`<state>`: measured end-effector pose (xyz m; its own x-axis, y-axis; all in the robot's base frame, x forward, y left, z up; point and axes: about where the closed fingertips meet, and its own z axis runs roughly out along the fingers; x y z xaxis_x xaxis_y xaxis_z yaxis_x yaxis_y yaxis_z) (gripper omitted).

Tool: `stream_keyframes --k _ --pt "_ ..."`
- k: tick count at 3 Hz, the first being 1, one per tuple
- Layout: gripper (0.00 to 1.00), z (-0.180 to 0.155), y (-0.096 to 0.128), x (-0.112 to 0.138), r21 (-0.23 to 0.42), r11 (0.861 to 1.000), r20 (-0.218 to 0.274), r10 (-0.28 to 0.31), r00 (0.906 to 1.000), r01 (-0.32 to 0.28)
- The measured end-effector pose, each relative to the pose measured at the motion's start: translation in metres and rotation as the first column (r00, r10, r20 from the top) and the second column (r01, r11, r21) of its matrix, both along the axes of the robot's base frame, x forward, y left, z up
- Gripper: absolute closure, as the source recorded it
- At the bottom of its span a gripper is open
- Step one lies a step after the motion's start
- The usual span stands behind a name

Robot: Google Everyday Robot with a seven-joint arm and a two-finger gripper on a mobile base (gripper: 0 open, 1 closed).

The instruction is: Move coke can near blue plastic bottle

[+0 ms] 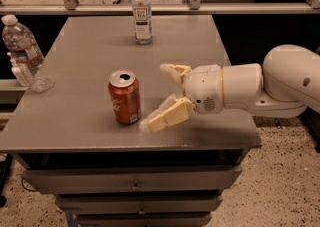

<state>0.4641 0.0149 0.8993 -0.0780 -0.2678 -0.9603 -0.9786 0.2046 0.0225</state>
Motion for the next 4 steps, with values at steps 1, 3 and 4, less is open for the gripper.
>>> stream_keyframes --k 1,3,4 --pt "0.00 -0.011 0.010 0.008 0.038 0.999 0.022 0.004 0.9997 -0.005" --pt "0.00 -0.023 0.037 0.027 0.118 0.993 0.041 -0.005 0.9991 0.000" --pt "0.15 -0.028 0.045 0.032 0.142 0.990 0.054 -0.012 0.9985 0.004"
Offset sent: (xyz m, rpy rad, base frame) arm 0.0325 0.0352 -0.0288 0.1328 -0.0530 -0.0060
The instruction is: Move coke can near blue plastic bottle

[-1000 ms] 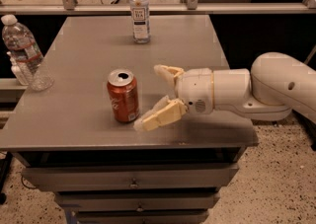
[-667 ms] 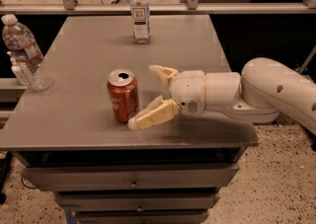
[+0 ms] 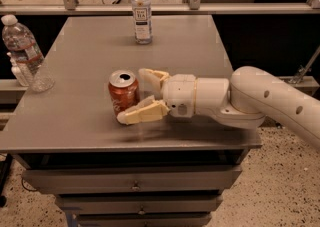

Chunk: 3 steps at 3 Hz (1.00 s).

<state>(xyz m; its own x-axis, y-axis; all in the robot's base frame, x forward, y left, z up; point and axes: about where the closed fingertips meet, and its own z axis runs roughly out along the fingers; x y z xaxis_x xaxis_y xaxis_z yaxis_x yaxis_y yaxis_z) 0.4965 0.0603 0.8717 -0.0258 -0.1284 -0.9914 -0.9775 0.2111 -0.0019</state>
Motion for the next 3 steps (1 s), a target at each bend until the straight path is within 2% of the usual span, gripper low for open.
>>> stream_keyframes --k 2,3 --pt "0.61 0.003 0.000 0.005 0.021 0.999 0.016 -0.024 0.9996 0.024" --pt "0.85 0.021 -0.017 0.010 0.005 0.998 0.057 -0.059 0.9966 0.059"
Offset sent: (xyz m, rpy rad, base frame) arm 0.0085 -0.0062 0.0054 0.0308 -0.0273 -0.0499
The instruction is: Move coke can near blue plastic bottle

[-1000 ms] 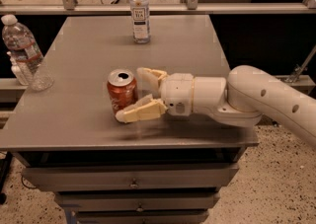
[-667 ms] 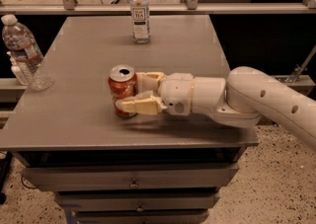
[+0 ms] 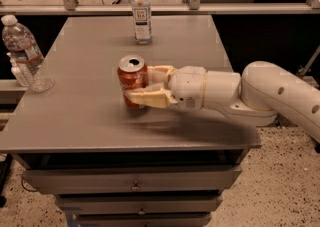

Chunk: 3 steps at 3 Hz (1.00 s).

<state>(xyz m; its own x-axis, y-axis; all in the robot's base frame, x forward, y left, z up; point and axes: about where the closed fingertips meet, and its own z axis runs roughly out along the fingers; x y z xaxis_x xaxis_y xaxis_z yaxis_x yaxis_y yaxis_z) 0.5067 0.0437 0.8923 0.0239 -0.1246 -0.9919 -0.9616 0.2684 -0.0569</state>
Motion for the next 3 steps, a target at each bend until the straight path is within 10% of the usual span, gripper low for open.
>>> stream_keyframes --k 1,3 --pt "1.00 0.052 -0.054 0.015 -0.038 0.995 0.107 -0.085 0.9906 0.089" --pt "1.00 0.051 -0.075 0.031 -0.054 0.986 0.146 -0.149 0.9779 0.159"
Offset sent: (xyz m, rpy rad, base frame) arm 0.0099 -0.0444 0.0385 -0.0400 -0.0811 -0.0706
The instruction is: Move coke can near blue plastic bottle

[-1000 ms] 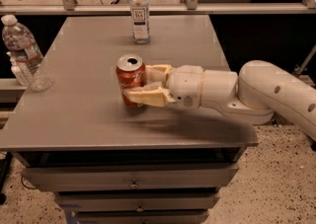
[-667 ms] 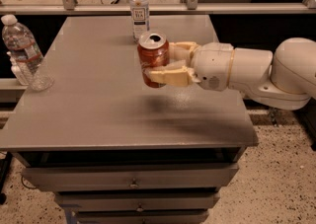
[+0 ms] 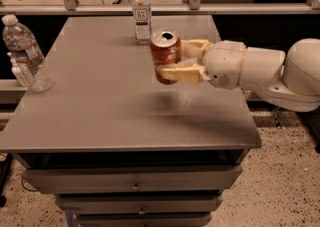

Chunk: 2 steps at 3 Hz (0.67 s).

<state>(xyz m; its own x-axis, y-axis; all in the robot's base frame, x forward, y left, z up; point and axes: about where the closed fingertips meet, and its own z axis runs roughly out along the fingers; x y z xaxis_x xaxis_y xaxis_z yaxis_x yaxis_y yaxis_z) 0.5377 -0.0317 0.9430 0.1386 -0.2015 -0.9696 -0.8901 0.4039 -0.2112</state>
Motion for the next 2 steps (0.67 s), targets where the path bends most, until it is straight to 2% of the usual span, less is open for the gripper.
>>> stream_keyframes --k 1,2 --pt "1.00 0.000 -0.031 0.032 -0.011 0.997 0.042 -0.078 0.9961 0.078" --pt "1.00 -0.009 -0.059 0.085 -0.022 0.991 0.046 -0.128 0.9906 0.129"
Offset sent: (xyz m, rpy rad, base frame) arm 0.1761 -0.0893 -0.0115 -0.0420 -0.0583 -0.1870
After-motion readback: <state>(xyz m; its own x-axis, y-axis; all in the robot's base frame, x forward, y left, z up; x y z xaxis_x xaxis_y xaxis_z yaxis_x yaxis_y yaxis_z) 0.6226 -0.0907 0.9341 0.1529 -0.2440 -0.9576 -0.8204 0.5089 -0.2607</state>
